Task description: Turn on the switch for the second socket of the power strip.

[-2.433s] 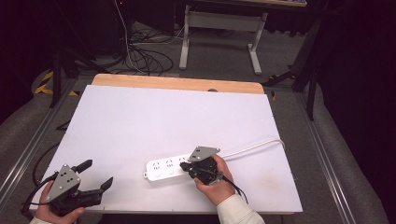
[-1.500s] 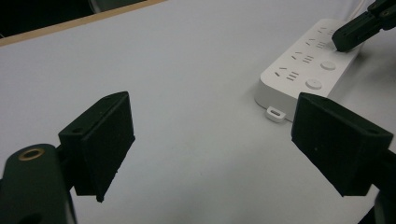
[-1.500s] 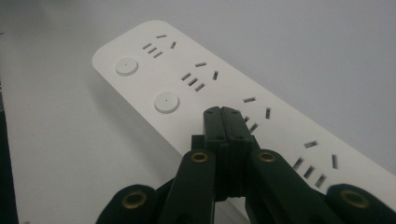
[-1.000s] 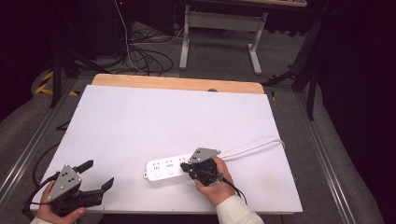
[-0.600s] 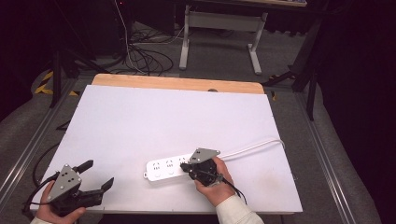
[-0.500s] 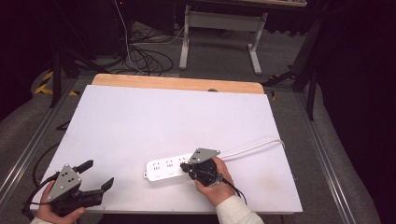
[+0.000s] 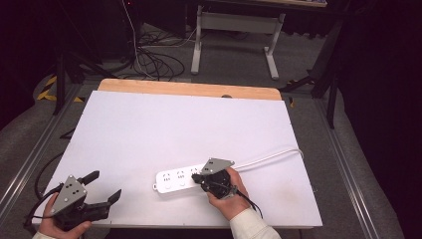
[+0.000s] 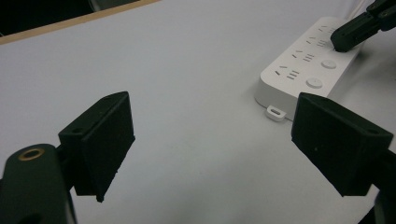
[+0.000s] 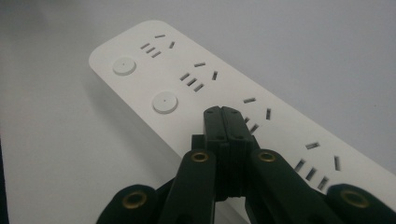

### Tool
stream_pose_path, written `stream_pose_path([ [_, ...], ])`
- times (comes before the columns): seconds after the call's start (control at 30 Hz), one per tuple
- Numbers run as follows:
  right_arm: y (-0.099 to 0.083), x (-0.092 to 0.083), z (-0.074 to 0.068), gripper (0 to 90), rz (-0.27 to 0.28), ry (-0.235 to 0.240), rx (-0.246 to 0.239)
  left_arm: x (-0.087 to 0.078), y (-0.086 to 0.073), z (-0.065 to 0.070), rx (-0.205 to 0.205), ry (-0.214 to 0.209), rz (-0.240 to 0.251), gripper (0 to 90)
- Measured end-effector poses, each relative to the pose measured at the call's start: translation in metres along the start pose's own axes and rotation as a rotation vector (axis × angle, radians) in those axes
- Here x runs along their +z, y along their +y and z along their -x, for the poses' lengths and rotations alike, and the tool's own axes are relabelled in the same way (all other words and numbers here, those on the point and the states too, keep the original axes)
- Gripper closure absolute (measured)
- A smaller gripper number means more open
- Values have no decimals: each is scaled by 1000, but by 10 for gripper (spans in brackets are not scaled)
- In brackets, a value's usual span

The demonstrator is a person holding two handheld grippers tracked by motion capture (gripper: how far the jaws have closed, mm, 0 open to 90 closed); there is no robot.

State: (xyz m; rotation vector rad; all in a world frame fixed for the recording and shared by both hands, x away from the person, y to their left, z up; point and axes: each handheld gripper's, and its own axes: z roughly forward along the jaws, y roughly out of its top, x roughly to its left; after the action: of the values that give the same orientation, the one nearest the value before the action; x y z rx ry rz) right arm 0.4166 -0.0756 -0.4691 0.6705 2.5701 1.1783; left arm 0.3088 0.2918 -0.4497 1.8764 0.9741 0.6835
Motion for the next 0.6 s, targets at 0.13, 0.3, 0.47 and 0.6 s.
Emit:
stream_pose_path([
  [0.13,1,-1,-3,900,-3,-10,-9,0,0,0,-5,-1,-2,138],
  [0.3,3,-6,-9,900,32,-9,-28,0,0,-2,-7,1,1,138],
  [0.47,6,-13,-10,900,64,-10,-28,1,1,-1,-5,-1,1,138],
  [0.6,11,-21,-11,900,80,-5,-30,2,1,0,-7,-4,0,138],
])
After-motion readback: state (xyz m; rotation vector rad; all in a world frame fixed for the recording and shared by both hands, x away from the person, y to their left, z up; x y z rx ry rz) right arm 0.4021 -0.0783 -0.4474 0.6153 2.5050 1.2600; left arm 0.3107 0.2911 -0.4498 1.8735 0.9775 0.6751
